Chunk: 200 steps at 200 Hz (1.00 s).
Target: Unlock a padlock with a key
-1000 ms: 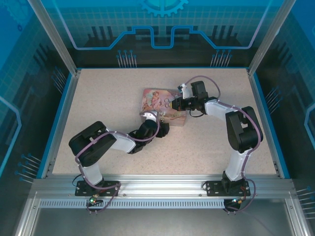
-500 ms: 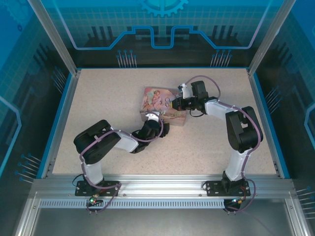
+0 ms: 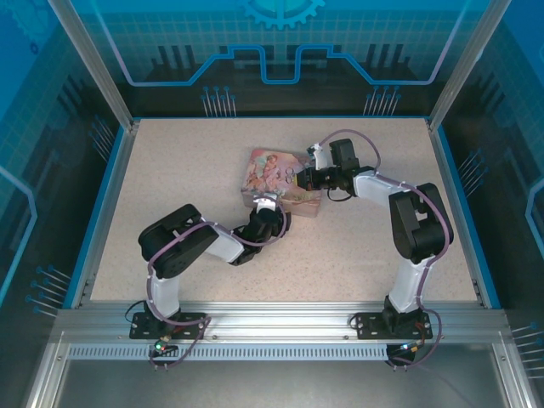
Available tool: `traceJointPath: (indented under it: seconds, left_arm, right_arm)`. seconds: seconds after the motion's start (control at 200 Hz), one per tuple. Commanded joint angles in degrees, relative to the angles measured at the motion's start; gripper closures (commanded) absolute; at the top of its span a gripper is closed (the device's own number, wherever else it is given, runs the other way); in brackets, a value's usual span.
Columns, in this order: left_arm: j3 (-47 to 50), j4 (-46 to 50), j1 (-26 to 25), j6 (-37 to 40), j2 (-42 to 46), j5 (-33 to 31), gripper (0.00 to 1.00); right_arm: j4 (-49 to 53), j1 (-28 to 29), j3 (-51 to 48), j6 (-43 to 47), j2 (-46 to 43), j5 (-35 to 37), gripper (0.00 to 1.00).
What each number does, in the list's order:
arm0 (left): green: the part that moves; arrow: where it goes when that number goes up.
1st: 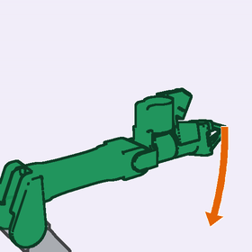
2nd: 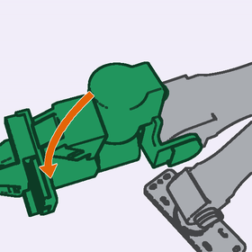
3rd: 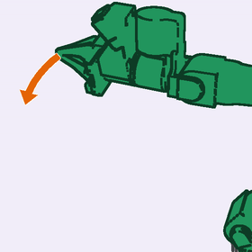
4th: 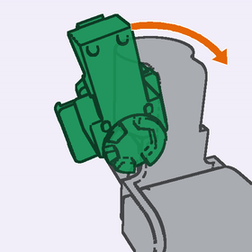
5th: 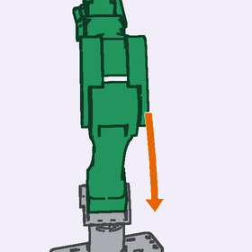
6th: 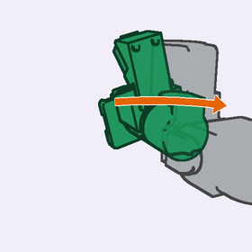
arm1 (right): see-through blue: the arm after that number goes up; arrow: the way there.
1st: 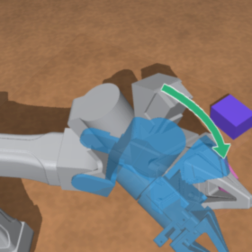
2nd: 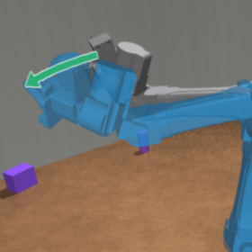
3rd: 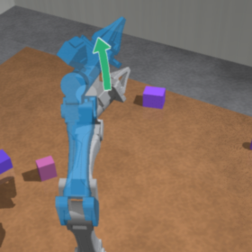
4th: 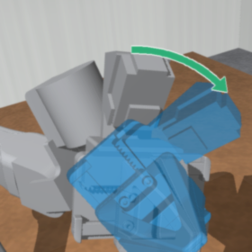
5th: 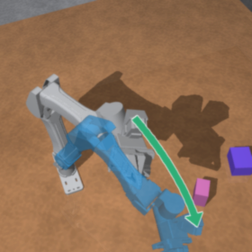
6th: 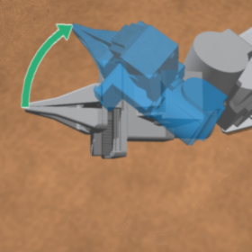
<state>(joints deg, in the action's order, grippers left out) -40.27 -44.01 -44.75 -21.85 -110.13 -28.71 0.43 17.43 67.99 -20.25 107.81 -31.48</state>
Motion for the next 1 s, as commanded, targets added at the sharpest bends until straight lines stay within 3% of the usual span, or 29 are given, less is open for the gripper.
traceJointPath:
  seconds: [0.0, 0.19, 0.42, 0.995]
  left_arm:
    - [-2.08, -3.21, -0.08, 2.06, -1.06, -1.33, 0.38]
    - [-3.03, -3.06, -0.08, 3.0, -0.8, -0.55, 0.49]
    - [-3.38, -1.37, -0.08, 3.39, 0.33, 0.28, 0.55]
    - [-4.53, 4.37, -0.34, 2.32, 2.2, -0.07, 0.6]
  right_arm:
    - [6.17, -0.36, -0.22, 0.77, 2.01, 1.36, 1.0]
    - [6.17, -0.24, -0.4, 0.91, 1.76, 1.29, 1.0]
    - [5.99, -0.24, -0.57, 0.92, 1.34, 1.26, 1.0]
    - [5.56, -0.33, -0.74, 1.09, 0.96, 1.51, 1.0]
